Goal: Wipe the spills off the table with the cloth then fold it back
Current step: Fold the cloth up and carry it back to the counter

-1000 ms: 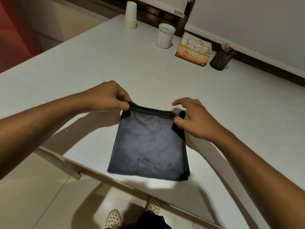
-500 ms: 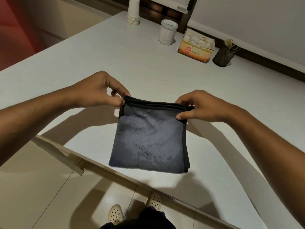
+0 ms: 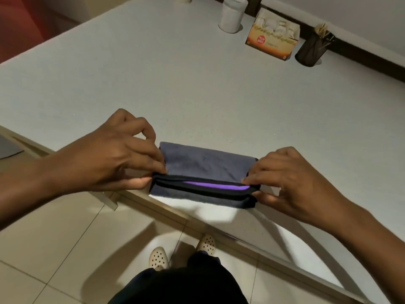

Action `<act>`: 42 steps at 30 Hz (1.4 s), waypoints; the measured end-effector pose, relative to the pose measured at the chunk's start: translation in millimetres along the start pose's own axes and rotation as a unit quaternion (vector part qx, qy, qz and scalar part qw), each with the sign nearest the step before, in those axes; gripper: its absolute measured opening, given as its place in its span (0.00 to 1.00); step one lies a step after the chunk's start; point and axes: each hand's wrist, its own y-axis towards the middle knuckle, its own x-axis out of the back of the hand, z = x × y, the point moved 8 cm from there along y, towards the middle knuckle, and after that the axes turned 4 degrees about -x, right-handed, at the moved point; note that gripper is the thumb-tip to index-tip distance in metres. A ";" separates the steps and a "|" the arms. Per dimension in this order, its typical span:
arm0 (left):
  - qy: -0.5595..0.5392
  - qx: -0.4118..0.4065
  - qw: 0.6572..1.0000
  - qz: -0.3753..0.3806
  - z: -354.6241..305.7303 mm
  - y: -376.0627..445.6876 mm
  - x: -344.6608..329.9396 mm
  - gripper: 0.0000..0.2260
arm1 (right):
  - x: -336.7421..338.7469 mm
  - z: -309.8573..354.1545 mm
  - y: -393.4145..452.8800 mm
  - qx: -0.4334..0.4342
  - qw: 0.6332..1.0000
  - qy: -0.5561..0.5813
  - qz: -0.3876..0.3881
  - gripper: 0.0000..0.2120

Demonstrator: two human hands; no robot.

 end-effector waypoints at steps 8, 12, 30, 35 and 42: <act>0.043 -0.068 0.995 -0.052 -29.4 -11.1 -6.5 0.09 | -0.4 9.3 -4.8 0.014 1.000 0.000 0.012 0.11; 0.031 -0.060 0.998 -0.005 -33.2 -10.0 -14.9 0.10 | -9.4 17.8 -9.3 0.015 0.999 0.016 0.046 0.12; -0.133 0.272 0.947 0.110 36.1 41.6 -24.9 0.25 | -31.0 -13.8 66.7 -0.184 0.936 0.204 0.217 0.15; -0.197 0.185 0.960 0.070 11.4 75.0 -1.7 0.14 | -18.5 -15.7 60.0 -0.147 0.933 0.248 0.216 0.15; -0.187 0.071 0.979 0.032 -16.8 164.6 28.8 0.10 | 4.5 -37.8 42.0 -0.109 0.864 0.454 0.188 0.17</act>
